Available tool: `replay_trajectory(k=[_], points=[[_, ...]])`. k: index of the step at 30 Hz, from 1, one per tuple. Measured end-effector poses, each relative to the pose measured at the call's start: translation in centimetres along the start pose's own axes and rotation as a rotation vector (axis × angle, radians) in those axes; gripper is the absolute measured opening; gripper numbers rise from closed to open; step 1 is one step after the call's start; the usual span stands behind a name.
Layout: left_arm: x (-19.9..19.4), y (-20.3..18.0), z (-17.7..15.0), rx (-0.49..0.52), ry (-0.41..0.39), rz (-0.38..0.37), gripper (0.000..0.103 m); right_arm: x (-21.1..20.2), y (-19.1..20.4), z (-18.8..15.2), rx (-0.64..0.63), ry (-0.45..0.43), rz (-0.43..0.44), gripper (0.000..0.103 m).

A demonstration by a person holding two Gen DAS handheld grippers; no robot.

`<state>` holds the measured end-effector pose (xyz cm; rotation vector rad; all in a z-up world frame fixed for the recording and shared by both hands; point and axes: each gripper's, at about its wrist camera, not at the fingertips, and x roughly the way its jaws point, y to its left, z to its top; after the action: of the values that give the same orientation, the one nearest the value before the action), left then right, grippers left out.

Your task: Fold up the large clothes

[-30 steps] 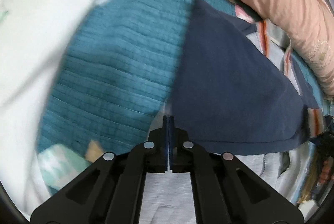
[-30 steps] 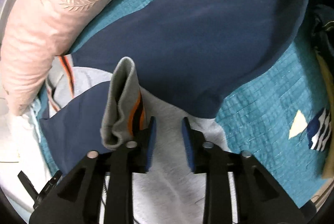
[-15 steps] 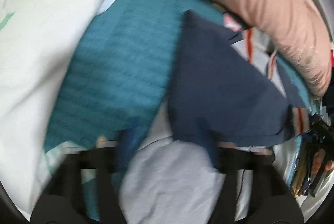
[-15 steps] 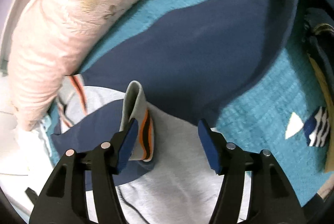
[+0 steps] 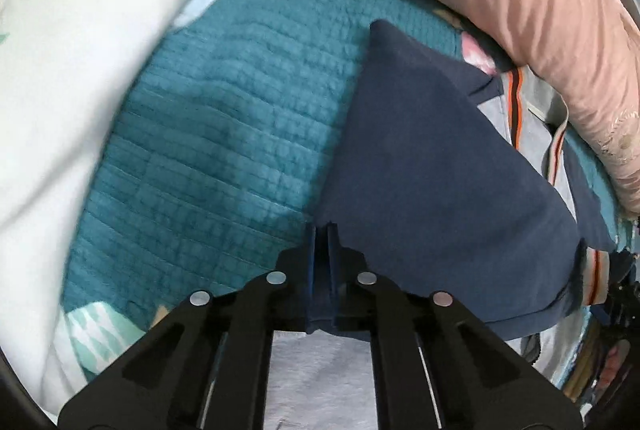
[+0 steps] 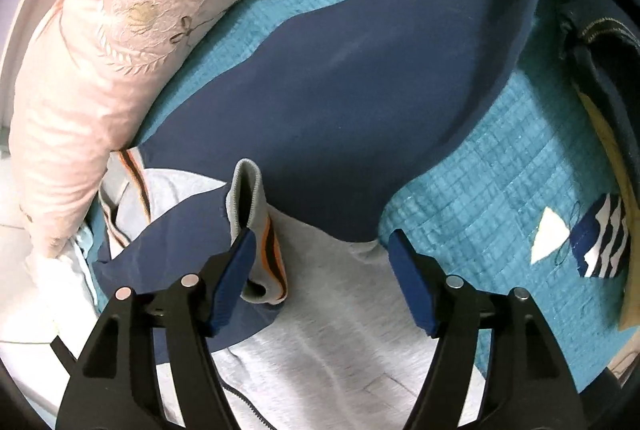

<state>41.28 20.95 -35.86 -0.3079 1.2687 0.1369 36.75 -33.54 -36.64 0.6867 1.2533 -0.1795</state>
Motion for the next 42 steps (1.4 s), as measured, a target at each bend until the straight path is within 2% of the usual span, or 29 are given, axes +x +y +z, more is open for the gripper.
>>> replay_trajectory(k=[1,5,8,10,11,12,13,14,16,17,18,19,20,22,25,29,33,35,36,38,40,41,42], points=[[-0.3,-0.1,0.0,0.010,-0.012,0.005,0.005,0.0,0.3,-0.1,-0.012,-0.001,0.003,0.063],[-1.3,0.3,0.0,0.023,-0.031,-0.014,0.005,0.7,1.3,-0.4,-0.060,0.011,-0.026,0.041],[-2.2,2.0,0.2,-0.002,-0.043,-0.030,0.005,1.6,1.6,-0.5,-0.064,0.036,-0.017,0.032],[-1.2,2.5,0.6,-0.016,-0.015,-0.039,0.005,2.7,2.0,-0.7,-0.093,0.034,-0.052,0.025],[-0.3,3.0,0.8,-0.045,0.008,-0.048,0.005,3.2,2.0,-0.7,-0.095,0.043,-0.058,0.013],[0.3,3.5,0.8,-0.063,0.019,-0.051,0.005,4.0,1.7,-0.6,-0.075,0.074,-0.024,0.004],[0.8,3.9,0.8,-0.083,0.023,-0.056,0.005,4.5,1.3,-0.6,-0.041,0.099,0.011,0.002],[0.9,4.1,0.8,-0.091,0.022,-0.063,0.005,4.7,1.1,-0.5,-0.031,0.101,0.005,0.002],[0.6,3.8,0.8,-0.061,0.019,-0.044,0.006,4.9,1.2,-0.5,-0.067,0.084,-0.068,0.002],[0.5,3.4,0.8,-0.012,0.005,0.009,0.011,5.3,1.3,-0.6,-0.089,0.082,-0.080,0.000],[0.5,3.2,0.8,0.018,-0.003,0.047,0.007,5.6,1.3,-0.6,-0.089,0.084,-0.080,0.000],[0.7,3.1,0.7,0.040,-0.012,0.181,0.000,5.7,1.4,-0.6,-0.091,0.082,-0.085,0.000],[0.8,3.4,0.8,0.064,-0.022,0.291,0.000,5.7,1.7,-0.6,-0.102,0.076,-0.090,0.000],[0.4,4.9,0.7,0.035,-0.012,0.213,0.000,5.8,2.4,-0.6,-0.105,0.073,-0.050,0.001],[-1.3,5.6,0.5,0.029,-0.023,0.190,0.000,6.6,3.5,-0.6,-0.147,0.068,-0.101,0.001],[-3.8,3.6,0.0,0.111,-0.044,0.113,0.000,5.8,3.9,-0.4,-0.146,0.052,-0.121,0.002],[-3.6,0.1,-0.6,0.162,-0.029,-0.032,0.001,3.5,4.9,-0.6,-0.172,-0.031,-0.135,0.004],[-2.0,-1.7,-0.9,0.188,-0.011,-0.036,0.000,3.0,5.7,-0.8,-0.187,-0.035,-0.088,0.004],[-0.8,-2.9,-0.9,0.196,-0.001,-0.024,0.000,3.1,6.2,-1.0,-0.193,-0.023,-0.047,0.003],[1.7,-3.0,-1.5,0.197,0.049,0.019,0.000,3.9,6.7,-1.4,-0.203,0.013,-0.018,0.001],[2.5,-2.1,-1.9,0.178,0.050,-0.005,0.000,5.4,6.8,-1.7,-0.226,0.031,-0.064,0.001],[2.2,-1.9,-2.0,0.170,0.056,-0.001,0.000,6.7,7.0,-1.9,-0.245,0.042,-0.107,0.000],[2.0,-1.7,-2.0,0.169,0.066,0.014,0.000,6.7,7.0,-1.9,-0.245,0.042,-0.107,0.000]])
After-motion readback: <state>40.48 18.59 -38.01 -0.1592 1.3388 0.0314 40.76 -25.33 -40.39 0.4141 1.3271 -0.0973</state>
